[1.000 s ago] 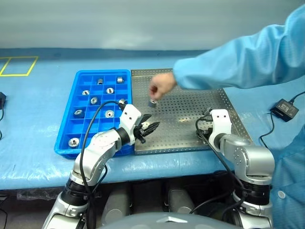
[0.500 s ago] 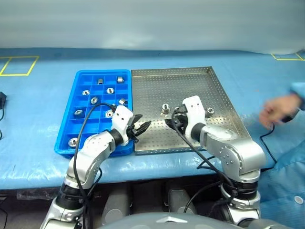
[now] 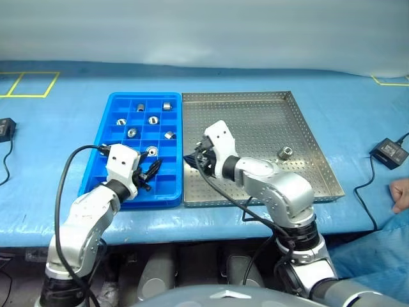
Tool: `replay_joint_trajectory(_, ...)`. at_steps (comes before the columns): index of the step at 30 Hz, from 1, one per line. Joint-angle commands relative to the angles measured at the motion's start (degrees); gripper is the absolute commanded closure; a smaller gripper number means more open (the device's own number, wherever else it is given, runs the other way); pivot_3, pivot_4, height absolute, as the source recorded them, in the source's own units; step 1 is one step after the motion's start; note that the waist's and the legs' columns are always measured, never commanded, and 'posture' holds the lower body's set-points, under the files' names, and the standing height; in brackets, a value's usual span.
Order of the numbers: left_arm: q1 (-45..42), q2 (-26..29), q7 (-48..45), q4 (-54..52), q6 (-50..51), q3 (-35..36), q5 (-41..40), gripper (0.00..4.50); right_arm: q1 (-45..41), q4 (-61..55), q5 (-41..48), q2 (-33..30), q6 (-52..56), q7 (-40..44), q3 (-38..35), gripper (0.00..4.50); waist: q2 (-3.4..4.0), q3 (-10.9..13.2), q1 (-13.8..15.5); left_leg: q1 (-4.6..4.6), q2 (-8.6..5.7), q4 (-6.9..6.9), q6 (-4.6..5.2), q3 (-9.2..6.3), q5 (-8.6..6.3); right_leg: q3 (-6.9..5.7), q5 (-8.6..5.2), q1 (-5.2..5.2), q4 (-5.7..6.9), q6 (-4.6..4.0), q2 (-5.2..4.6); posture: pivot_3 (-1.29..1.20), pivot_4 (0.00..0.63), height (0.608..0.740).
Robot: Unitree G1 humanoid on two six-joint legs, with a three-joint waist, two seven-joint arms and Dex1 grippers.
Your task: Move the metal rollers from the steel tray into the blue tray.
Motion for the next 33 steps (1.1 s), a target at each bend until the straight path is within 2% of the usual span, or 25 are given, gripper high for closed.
replay_joint_trajectory(1, 1.9, 0.7, -0.1, -4.6, -0.4, 2.7, -1.1, 2.22, -2.1, 2.3, -0.6, -0.2, -7.4, 3.1, 2.4, 2.62, 0.0, 0.0, 0.7, 0.0, 0.0, 0.0, 0.0, 0.01, 0.0, 0.0, 0.0, -0.01, 0.0, 0.0, 0.0, 0.16, 0.15, 0.74)
replay_joint_trajectory(7, 7.7, 0.3, 1.0, -8.7, -0.4, 7.2, -2.0, 2.22, -8.3, 13.1, 0.2, 2.9, -14.8, 10.4, 5.0, 2.62, -0.01, 0.0, 1.6, 0.04, 0.15, -0.01, -0.07, 0.02, 0.01, -0.04, 0.03, -0.04, 0.02, -0.07, 0.09, 0.22, 0.15, 0.74)
replay_joint_trajectory(11, 9.3, -0.3, 2.4, -10.4, 0.1, 7.2, -2.0, 2.22, -12.2, 23.4, -2.1, 6.8, -22.2, 10.6, 4.9, 2.62, -0.01, 0.0, 2.8, 0.09, 0.21, -0.05, -0.13, 0.0, 0.0, -0.05, 0.01, -0.04, 0.0, -0.11, 0.17, 0.28, 0.15, 0.74)
replay_joint_trajectory(15, 10.2, -0.8, 4.1, -11.5, 0.7, 6.2, -1.4, 2.22, -13.8, 30.1, -6.2, 6.7, -26.5, 10.6, 6.8, 2.62, -0.03, 0.0, 4.6, 0.16, 0.19, -0.11, -0.3, -0.01, -0.09, -0.07, 0.01, -0.14, -0.09, -0.12, 0.17, 0.31, 0.15, 0.74)
replay_joint_trajectory(20, 11.3, -1.2, 5.1, -12.0, 1.2, 6.1, -1.5, 2.22, -12.8, 29.2, -7.3, 6.1, -25.4, 10.9, 6.5, 2.62, -0.03, 0.0, 5.7, 0.07, 0.18, -0.15, -0.46, 0.0, -0.15, -0.06, 0.01, -0.27, -0.08, -0.14, 0.17, 0.31, 0.15, 0.74)
replay_joint_trajectory(28, 9.7, -0.9, 5.7, -10.9, 1.9, 4.7, -1.4, 2.22, -8.6, 21.4, -8.6, 2.8, -19.7, 9.8, 7.1, 2.62, -0.03, 0.0, 5.8, 0.01, 0.18, -0.2, -0.52, 0.01, -0.14, -0.08, -0.04, -0.37, -0.06, -0.21, 0.25, 0.28, 0.15, 0.74)
replay_joint_trajectory(31, 8.6, -0.6, 5.4, -10.2, 1.9, 4.3, -1.4, 2.22, -7.5, 22.1, -9.4, 2.2, -19.4, 9.6, 7.3, 2.62, -0.03, 0.0, 5.7, 0.01, 0.17, -0.19, -0.47, 0.02, -0.08, -0.07, -0.05, -0.39, -0.06, -0.24, 0.32, 0.26, 0.15, 0.74)
replay_joint_trajectory(33, 7.9, -0.4, 5.1, -9.7, 1.9, 4.1, -1.4, 2.22, -7.4, 23.3, -9.8, 2.1, -19.8, 9.3, 7.0, 1.89, -0.03, 0.0, 5.6, 0.0, 0.16, -0.19, -0.48, 0.03, -0.06, -0.07, -0.04, -0.42, -0.06, -0.3, 0.4, 0.26, 0.15, 0.74)
